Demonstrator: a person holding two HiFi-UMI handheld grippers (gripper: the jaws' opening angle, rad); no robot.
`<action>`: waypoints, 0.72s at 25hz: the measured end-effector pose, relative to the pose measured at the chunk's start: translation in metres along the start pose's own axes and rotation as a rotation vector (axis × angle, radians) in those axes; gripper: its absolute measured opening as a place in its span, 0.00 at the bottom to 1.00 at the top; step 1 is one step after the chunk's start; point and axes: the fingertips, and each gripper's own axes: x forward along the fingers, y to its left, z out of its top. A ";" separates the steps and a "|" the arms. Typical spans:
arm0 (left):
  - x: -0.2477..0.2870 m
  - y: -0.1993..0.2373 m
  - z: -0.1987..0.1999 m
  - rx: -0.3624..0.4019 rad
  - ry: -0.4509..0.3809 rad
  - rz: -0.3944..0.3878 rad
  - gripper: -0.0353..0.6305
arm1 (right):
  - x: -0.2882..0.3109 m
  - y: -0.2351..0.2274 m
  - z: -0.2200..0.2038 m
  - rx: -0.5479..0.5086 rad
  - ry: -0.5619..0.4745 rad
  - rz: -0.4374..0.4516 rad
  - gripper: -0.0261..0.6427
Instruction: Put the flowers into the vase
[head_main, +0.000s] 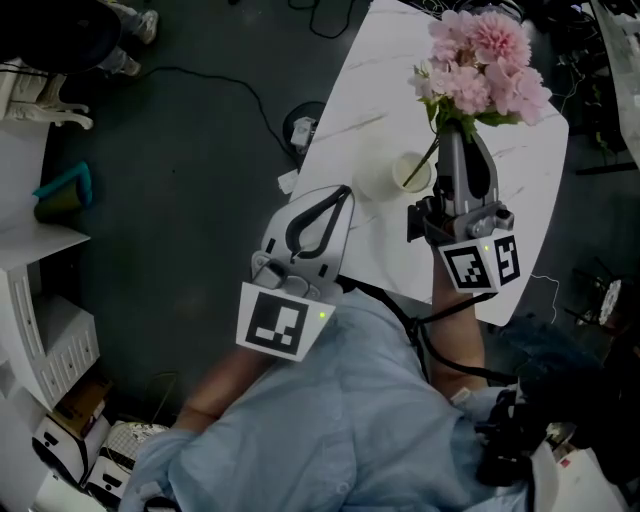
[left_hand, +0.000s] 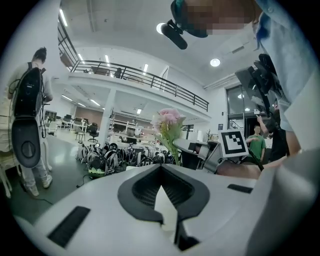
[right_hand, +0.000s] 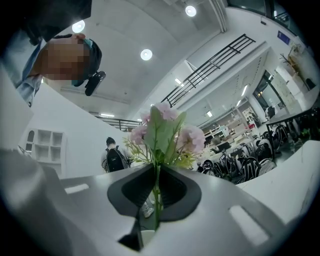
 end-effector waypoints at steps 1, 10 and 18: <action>0.002 0.000 0.003 -0.003 0.004 -0.003 0.06 | 0.001 0.001 0.001 -0.009 0.007 0.000 0.07; 0.019 -0.003 0.015 -0.006 0.022 -0.049 0.06 | 0.001 -0.002 -0.006 -0.045 0.071 -0.007 0.07; 0.026 -0.019 0.010 0.004 0.035 -0.099 0.06 | -0.015 0.007 -0.029 -0.090 0.158 0.031 0.08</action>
